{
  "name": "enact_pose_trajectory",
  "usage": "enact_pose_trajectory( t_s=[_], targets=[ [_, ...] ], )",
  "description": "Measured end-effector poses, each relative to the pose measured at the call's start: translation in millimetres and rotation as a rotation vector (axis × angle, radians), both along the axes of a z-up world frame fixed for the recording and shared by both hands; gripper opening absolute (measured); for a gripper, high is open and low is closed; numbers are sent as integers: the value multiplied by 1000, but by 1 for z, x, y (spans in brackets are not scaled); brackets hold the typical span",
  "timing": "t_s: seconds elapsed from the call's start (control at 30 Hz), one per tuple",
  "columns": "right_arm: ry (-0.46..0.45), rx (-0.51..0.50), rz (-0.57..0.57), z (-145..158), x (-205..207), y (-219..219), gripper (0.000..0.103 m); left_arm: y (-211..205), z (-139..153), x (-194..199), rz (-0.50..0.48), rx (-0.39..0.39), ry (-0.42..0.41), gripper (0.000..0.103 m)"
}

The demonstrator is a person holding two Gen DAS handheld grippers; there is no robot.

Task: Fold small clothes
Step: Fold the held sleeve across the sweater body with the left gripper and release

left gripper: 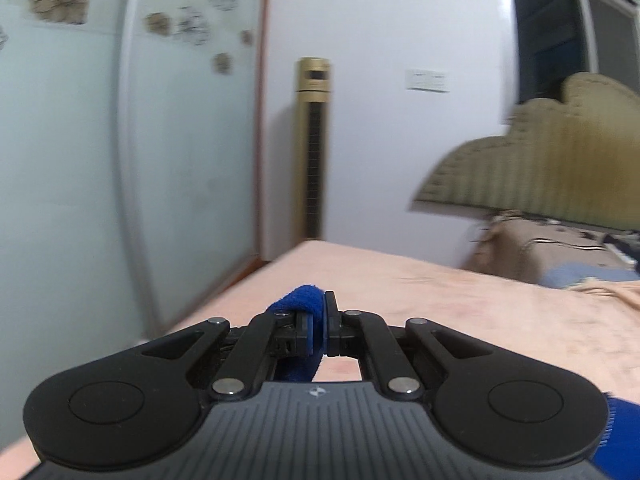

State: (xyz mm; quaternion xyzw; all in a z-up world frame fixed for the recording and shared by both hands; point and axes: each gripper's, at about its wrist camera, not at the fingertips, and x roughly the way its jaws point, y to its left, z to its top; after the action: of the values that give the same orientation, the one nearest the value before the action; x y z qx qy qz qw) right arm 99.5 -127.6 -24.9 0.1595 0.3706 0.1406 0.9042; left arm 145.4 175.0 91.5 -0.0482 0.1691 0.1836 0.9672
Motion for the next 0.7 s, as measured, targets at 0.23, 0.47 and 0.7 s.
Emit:
enact_pose_trajectory(
  t_s=[0.23, 0.47, 0.7],
  targets=[
    [2, 13, -47, -3, -5, -19, 102, -88, -13, 18, -195, 21, 30, 4],
    [7, 20, -102, -5, -7, -41, 102, -149, -34, 22, -329, 21, 86, 4],
    [8, 11, -154, -6, -11, -58, 102, -190, -60, 20, -417, 17, 155, 4]
  ],
)
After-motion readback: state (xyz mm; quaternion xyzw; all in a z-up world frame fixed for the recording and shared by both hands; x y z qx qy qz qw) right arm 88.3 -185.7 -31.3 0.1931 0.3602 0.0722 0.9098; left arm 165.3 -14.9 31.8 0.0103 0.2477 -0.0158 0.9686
